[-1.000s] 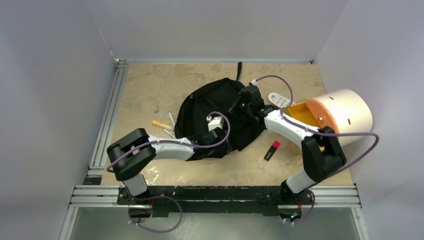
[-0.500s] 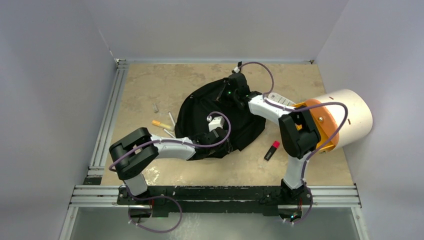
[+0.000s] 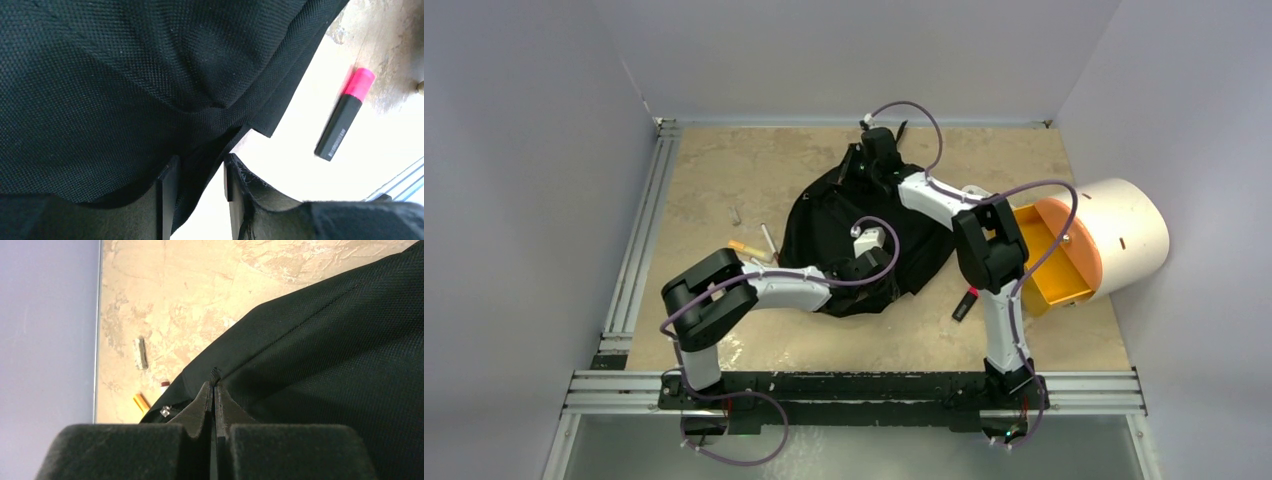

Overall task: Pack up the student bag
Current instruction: Unzip the student bag at the center of the board, then adjust the student bag at the center of the board, then pick up the stationery from the center of the board.

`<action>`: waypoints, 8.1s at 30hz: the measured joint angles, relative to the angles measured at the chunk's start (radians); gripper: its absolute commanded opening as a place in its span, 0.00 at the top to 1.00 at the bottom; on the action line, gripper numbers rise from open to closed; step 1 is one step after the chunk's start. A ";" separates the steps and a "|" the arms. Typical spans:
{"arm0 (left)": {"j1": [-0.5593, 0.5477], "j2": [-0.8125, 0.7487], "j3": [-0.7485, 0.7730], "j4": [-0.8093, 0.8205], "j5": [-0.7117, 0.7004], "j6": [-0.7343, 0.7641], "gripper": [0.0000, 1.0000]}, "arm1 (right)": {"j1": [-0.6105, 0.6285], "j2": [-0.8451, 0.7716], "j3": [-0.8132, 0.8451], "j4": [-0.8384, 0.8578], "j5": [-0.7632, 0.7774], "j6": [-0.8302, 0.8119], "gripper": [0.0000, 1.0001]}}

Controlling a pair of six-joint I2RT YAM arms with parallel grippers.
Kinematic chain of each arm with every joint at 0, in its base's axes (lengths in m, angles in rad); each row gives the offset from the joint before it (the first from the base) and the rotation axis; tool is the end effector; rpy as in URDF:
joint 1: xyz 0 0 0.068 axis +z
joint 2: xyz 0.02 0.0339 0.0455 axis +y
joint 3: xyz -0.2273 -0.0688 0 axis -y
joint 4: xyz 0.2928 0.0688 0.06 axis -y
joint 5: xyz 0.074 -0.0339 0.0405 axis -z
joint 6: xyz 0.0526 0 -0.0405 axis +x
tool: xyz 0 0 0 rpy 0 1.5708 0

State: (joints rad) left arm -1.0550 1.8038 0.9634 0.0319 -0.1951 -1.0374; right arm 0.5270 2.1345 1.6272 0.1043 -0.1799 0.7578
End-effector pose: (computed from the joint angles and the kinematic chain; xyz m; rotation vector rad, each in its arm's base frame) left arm 0.2058 -0.3423 0.0657 -0.0760 2.4984 -0.7439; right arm 0.4639 0.2808 0.1665 0.1179 2.1077 0.9864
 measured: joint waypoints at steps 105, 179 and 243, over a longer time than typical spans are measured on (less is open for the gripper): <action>0.296 -0.586 -0.166 -0.520 0.011 0.184 0.36 | 0.204 -0.346 -0.430 -0.159 0.462 -0.724 0.47; 0.394 -0.028 0.055 0.210 0.175 0.086 0.91 | 0.060 -0.587 -0.509 -0.150 0.088 -0.521 0.77; 0.398 -0.326 -0.058 0.148 0.205 -0.019 0.66 | 0.062 -0.901 -0.627 -0.182 0.238 -0.370 0.48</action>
State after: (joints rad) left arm -0.6567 1.4776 0.9054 0.1799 0.0097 -1.0561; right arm 0.5888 1.2331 1.0004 -0.0776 0.0578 0.3882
